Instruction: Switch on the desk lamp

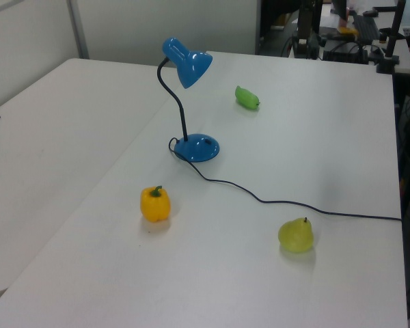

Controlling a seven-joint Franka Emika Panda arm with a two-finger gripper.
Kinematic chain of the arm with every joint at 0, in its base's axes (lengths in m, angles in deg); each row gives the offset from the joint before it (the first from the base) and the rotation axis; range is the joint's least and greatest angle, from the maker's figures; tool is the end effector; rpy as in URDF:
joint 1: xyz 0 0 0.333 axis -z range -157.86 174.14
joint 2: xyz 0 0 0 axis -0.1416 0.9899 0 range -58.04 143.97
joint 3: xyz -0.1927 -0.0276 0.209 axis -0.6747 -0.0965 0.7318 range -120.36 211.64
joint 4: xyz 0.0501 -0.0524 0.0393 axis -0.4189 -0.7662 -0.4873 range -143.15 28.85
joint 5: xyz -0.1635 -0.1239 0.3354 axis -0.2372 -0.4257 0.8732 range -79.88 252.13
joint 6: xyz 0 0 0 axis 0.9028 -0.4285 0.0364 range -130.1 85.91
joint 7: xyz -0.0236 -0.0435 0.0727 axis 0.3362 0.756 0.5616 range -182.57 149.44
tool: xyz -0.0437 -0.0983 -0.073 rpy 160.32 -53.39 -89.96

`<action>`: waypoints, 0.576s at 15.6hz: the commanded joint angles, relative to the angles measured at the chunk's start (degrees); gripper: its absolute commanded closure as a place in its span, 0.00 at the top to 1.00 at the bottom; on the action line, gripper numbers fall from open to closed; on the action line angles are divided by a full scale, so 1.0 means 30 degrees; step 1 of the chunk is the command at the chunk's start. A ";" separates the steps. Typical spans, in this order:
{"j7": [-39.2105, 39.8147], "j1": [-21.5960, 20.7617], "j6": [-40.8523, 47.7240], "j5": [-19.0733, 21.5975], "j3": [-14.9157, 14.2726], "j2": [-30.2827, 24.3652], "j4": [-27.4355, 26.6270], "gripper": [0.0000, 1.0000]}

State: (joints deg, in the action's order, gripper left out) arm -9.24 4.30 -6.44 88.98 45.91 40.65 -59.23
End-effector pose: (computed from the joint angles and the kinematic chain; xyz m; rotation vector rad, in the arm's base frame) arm 0.5446 0.0455 0.5785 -3.0771 -0.3073 -0.0450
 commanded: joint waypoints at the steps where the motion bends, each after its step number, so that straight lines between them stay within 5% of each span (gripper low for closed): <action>1: 0.0283 -0.0098 -0.0461 -0.0250 -0.0001 -0.0226 -0.0334 1.00; 6: 0.0517 -0.0040 -0.0490 -0.0074 -0.0059 -0.0167 -0.0334 1.00; 9: 0.0547 -0.0039 -0.0490 -0.0044 -0.0119 -0.0138 -0.0334 0.82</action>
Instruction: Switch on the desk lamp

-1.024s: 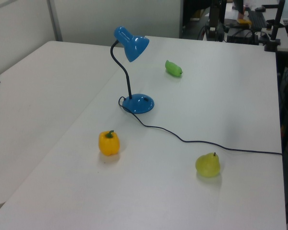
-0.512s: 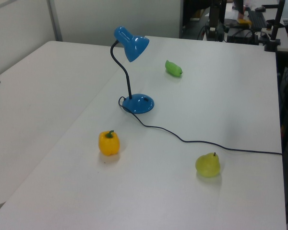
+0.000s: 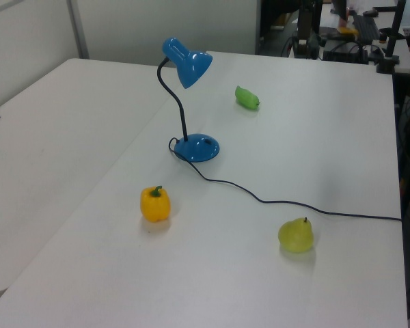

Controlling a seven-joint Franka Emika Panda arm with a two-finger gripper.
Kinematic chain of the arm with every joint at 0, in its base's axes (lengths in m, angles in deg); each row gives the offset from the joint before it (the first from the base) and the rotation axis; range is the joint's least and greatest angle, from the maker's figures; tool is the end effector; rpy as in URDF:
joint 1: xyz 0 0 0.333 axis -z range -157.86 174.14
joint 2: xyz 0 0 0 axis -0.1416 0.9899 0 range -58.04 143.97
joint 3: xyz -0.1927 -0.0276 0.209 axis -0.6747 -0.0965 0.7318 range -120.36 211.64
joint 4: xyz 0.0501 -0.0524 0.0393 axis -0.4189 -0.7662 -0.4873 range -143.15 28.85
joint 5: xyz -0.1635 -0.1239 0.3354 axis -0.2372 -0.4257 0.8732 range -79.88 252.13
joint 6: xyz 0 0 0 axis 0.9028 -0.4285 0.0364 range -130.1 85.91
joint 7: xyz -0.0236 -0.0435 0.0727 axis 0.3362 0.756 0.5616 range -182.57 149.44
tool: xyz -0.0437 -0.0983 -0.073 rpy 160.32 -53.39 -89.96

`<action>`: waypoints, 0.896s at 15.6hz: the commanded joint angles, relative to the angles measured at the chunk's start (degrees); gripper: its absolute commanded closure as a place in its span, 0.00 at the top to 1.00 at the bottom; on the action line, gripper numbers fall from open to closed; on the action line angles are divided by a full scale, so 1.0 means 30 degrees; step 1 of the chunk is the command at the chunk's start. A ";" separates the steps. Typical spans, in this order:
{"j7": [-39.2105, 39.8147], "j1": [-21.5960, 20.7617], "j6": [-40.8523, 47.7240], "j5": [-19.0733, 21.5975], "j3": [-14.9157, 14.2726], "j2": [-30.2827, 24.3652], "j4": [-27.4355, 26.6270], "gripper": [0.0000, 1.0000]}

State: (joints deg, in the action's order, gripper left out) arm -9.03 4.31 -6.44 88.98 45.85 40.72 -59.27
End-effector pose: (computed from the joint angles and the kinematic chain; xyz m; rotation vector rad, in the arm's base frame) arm 0.5449 0.0449 0.5775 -3.0767 -0.3110 -0.0422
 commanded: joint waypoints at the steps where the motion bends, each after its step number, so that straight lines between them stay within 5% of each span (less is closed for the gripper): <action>1: 0.0477 -0.0071 -0.0490 -0.0045 -0.0101 -0.0159 -0.0320 0.74; 7: 0.0507 -0.0101 -0.0607 -0.0045 -0.0042 -0.0130 -0.0350 0.39; 14: 0.0507 -0.0130 -0.0811 -0.0016 -0.0042 -0.0042 -0.0466 0.23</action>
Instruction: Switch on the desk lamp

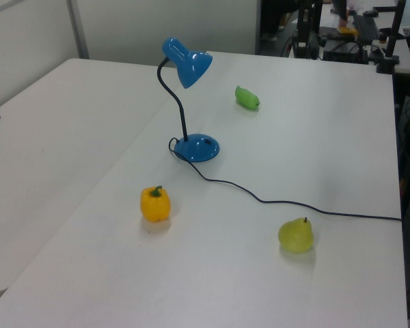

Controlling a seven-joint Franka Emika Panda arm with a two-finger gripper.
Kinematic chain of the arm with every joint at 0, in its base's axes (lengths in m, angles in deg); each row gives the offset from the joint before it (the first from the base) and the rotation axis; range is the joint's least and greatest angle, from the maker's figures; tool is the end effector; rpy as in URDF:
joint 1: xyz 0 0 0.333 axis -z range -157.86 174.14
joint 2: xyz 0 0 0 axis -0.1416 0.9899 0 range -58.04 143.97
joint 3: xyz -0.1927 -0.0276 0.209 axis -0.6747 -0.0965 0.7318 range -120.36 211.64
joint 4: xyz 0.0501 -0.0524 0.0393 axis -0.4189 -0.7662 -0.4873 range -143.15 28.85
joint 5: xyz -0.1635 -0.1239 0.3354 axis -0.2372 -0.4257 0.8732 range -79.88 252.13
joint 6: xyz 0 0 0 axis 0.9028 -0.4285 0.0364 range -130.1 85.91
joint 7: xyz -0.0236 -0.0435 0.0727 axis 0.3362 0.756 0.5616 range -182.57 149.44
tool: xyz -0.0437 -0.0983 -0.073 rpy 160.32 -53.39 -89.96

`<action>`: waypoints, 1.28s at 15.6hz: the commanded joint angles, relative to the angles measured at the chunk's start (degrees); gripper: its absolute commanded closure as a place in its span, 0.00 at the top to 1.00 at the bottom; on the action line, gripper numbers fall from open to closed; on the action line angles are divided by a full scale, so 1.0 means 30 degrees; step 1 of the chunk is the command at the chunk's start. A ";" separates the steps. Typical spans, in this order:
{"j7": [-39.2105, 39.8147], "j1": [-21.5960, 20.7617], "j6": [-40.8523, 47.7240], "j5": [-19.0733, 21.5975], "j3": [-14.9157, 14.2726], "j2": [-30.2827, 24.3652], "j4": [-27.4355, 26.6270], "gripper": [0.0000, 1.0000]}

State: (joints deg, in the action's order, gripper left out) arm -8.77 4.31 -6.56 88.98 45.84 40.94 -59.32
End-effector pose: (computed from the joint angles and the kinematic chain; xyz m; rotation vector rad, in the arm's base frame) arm 0.5461 0.0448 0.5751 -3.0761 -0.3174 -0.0383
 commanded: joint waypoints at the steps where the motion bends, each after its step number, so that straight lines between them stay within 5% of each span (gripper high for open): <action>1: 0.0419 -0.0128 -0.0918 0.0012 -0.0007 -0.0115 -0.0564 0.23; 3: 0.0506 -0.0128 -0.0979 0.0013 -0.0007 -0.0086 -0.0594 0.22; 6: 0.1180 -0.0099 -0.0979 0.0334 -0.0007 -0.0085 -0.0594 0.00; 14: 0.1414 -0.0099 -0.1240 0.0656 -0.0036 -0.0085 -0.0916 0.00; 20: 0.2001 -0.0099 -0.5045 0.1126 -0.0007 0.0089 -0.2877 0.00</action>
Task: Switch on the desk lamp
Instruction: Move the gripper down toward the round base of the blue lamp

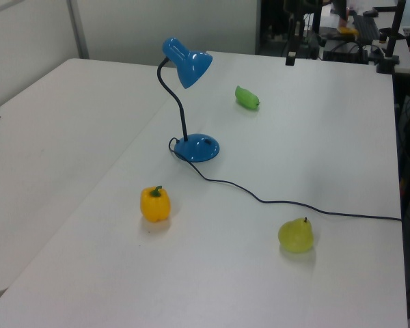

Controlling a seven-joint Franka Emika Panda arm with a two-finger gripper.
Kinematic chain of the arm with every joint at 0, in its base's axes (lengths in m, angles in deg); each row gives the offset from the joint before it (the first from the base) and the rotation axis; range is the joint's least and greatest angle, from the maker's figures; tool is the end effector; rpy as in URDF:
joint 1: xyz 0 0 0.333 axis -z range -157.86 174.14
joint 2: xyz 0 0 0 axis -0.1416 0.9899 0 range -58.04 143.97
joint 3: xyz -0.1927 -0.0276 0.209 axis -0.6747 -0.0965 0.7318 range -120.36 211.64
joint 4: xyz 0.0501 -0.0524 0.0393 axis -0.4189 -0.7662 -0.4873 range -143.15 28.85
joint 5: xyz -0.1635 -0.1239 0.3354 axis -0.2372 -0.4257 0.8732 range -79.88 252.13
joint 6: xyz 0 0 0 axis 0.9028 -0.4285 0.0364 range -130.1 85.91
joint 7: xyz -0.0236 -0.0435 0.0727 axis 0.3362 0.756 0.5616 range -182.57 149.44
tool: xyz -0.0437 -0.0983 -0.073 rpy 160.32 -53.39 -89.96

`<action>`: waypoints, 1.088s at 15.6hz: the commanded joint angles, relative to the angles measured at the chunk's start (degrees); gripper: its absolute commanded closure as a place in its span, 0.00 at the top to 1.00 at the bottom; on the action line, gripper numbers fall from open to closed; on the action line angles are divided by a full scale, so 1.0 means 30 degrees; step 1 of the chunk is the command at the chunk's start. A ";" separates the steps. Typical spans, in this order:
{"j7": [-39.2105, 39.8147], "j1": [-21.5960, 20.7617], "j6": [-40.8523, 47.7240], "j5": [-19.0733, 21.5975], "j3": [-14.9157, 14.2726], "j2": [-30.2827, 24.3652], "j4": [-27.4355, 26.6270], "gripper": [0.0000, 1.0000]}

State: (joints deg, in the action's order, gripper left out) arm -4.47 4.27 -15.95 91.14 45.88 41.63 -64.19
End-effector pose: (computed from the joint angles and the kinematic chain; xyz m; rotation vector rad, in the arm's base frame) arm 0.5637 0.0502 0.5432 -3.0302 -0.4118 -0.1466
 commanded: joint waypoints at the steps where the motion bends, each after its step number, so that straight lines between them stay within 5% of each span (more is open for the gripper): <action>1: 0.0567 -0.0086 -0.2325 0.0406 -0.0020 0.0005 -0.1403 0.00; 8: 0.0714 -0.0086 -0.6308 0.0319 -0.0020 0.0649 -0.3628 0.00; 17: 0.0567 -0.0086 -1.0264 0.0289 0.0068 0.2669 -0.4129 0.00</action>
State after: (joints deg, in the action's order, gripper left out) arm -3.62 4.26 -42.17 91.18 45.95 47.91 -75.66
